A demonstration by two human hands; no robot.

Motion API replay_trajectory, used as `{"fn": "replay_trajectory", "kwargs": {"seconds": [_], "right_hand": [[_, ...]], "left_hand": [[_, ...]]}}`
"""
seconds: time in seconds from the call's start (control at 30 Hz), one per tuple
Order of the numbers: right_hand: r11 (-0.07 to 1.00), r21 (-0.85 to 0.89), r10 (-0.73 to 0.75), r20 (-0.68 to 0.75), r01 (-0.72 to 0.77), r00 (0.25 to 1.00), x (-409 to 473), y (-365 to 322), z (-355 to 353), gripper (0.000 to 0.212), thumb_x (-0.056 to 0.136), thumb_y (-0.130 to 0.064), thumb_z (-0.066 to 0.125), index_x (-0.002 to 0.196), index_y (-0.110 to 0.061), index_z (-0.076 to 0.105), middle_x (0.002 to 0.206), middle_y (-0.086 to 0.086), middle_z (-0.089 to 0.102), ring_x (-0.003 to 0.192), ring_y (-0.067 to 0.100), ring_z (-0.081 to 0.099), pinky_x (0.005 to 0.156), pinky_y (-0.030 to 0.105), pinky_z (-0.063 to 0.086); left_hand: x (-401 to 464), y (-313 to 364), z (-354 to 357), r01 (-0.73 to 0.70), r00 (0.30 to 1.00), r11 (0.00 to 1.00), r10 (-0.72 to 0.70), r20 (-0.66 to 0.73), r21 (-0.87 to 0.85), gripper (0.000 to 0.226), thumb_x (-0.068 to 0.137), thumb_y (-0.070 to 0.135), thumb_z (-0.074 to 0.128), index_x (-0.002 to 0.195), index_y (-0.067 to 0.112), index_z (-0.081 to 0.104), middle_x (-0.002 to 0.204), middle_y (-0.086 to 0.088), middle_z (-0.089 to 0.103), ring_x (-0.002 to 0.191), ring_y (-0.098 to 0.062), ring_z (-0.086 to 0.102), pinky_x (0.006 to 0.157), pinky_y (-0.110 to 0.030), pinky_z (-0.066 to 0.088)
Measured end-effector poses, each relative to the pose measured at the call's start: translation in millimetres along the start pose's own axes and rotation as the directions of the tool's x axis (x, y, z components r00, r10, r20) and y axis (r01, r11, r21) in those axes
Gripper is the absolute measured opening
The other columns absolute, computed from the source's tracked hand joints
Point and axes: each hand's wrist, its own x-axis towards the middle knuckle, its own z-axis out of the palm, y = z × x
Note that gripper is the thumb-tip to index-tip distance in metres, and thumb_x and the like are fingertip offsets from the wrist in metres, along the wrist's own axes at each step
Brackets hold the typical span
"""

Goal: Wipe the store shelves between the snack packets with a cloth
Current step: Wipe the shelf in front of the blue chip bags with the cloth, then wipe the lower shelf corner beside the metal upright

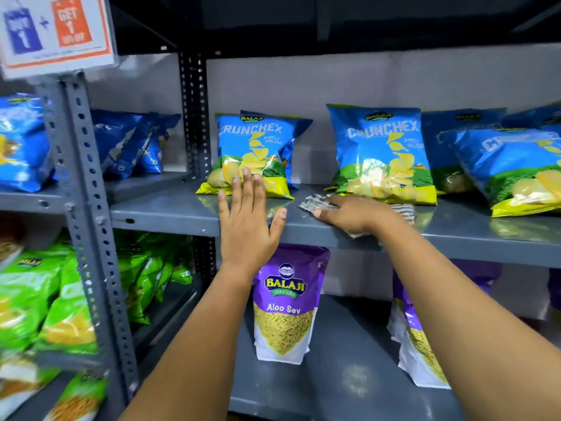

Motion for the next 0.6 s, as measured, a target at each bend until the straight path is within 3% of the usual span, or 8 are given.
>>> {"fn": "replay_trajectory", "kwargs": {"seconds": [0.1,0.27,0.37,0.47,0.53,0.6], "right_hand": [[0.999,-0.042,0.013,-0.074,-0.016,0.997,1.1,-0.2,1.5,0.057,0.093,-0.051,0.036,0.142,-0.023,0.029,0.153,0.01,0.031,0.136,0.031,0.035,0.11,0.041,0.033],[0.983,-0.178,-0.022,-0.325,-0.039,0.945,-12.8,-13.2,5.9,0.038,0.093,-0.035,0.046,0.124,-0.014,0.046,0.13,0.025,0.054,0.116,0.04,0.053,0.089,0.043,0.044],[0.995,-0.102,-0.072,-0.507,0.023,0.859,-34.3,-33.4,16.7,0.03,0.092,-0.032,0.049,0.11,-0.008,0.052,0.111,0.031,0.062,0.1,0.046,0.058,0.078,0.045,0.046],[0.971,0.022,-0.156,-0.703,0.24,0.694,-65.9,-66.7,62.7,0.027,0.088,-0.027,0.052,0.104,-0.006,0.058,0.095,0.029,0.066,0.085,0.046,0.061,0.068,0.046,0.047],[0.928,0.122,-0.177,-0.689,0.353,0.703,-82.9,-99.1,116.8,0.032,0.081,-0.024,0.046,0.104,-0.009,0.062,0.089,0.019,0.071,0.077,0.038,0.064,0.068,0.04,0.046],[0.901,0.165,-0.228,-0.608,0.402,0.76,-89.8,-126.0,176.4,0.034,0.075,-0.024,0.042,0.103,-0.019,0.06,0.084,0.005,0.075,0.077,0.025,0.063,0.069,0.029,0.038]], "left_hand": [[-7.6,-7.5,-4.0,-0.022,0.999,1.0,0.023,0.046,-0.016,0.072,0.087,0.05,0.026,0.144,0.008,0.012,0.154,-0.016,0.012,0.141,-0.027,0.004,0.112,-0.04,-0.005],[-70.0,-65.7,-2.9,-0.099,0.984,0.992,0.086,0.158,0.078,0.066,0.091,0.048,0.028,0.14,0.005,0.02,0.148,-0.021,0.026,0.136,-0.027,0.012,0.11,-0.04,0.008],[-122.8,-122.7,-1.9,-0.013,0.969,0.983,-0.032,0.245,0.181,0.069,0.092,0.053,0.012,0.14,0.004,0.021,0.148,-0.022,0.027,0.135,-0.029,0.013,0.109,-0.043,0.009],[-169.7,-175.4,-6.9,0.149,0.943,0.947,-0.224,0.248,0.286,0.072,0.091,0.054,0.009,0.139,0.002,0.024,0.147,-0.023,0.029,0.135,-0.03,0.015,0.108,-0.046,0.009],[-187.8,-209.5,-8.4,0.235,0.919,0.914,-0.32,0.233,0.33,0.074,0.091,0.055,0.009,0.139,0.001,0.023,0.147,-0.024,0.027,0.136,-0.031,0.013,0.11,-0.047,0.006],[-190.2,-237.4,-5.6,0.277,0.91,0.894,-0.362,0.203,0.352,0.074,0.091,0.055,0.009,0.14,0.001,0.02,0.148,-0.024,0.024,0.137,-0.032,0.011,0.111,-0.045,0.0]]}}
